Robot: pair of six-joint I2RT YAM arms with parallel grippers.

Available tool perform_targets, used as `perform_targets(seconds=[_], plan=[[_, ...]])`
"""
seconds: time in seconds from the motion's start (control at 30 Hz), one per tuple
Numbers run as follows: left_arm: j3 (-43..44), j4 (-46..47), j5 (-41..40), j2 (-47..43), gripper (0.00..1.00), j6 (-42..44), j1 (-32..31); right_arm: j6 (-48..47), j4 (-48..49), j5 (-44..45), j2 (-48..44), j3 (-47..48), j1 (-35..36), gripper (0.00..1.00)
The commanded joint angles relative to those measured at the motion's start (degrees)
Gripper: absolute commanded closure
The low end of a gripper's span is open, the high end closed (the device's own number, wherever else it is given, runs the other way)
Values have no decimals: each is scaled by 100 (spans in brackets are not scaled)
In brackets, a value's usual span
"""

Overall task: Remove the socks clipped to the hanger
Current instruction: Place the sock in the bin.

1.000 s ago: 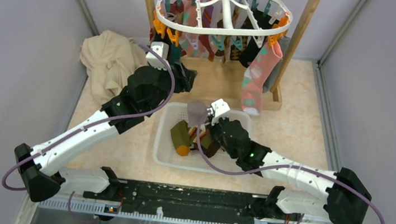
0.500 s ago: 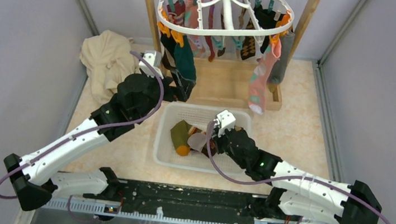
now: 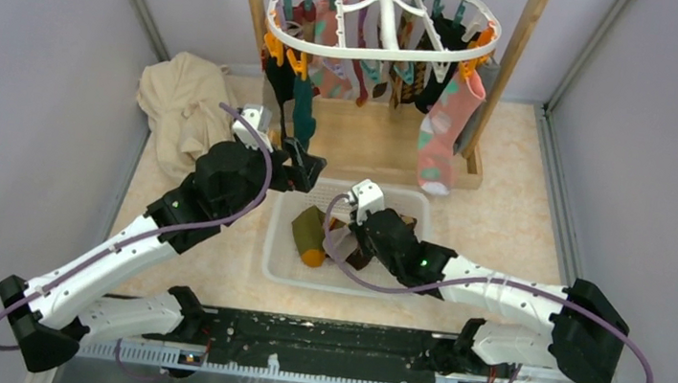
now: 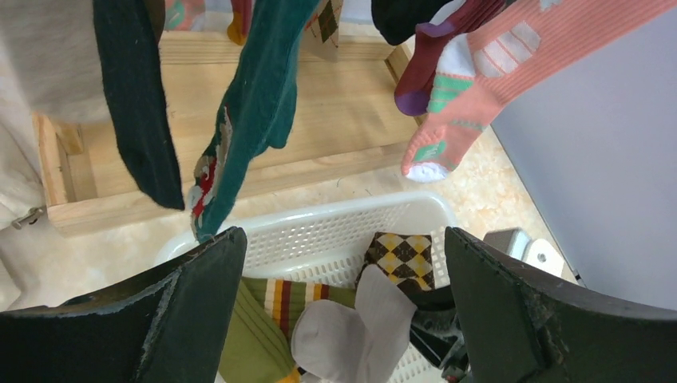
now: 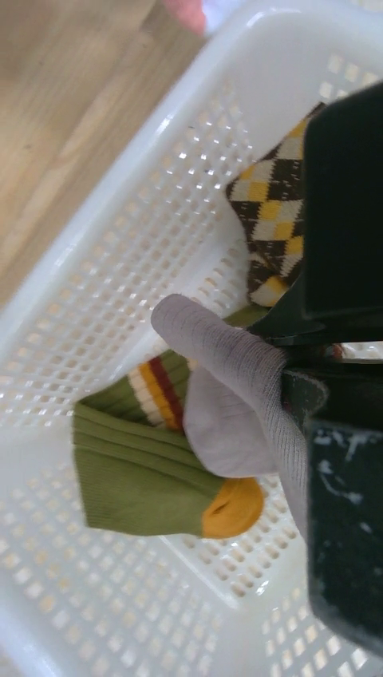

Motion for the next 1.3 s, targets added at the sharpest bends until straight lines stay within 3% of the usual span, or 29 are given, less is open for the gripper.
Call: perform_targets(seconds=[0.0,0.47,1.27], plan=[[-131,-106,4,-216,1,-100,-9,-45,57,213,248,718,-214,100],[-213,-127,-3,-264,1,-173,-7,-169,-44,271,278,1217,-710,100],[-254,-129,38,-235,1,-235,-4,169,-4,100,895,727,-1108,100]])
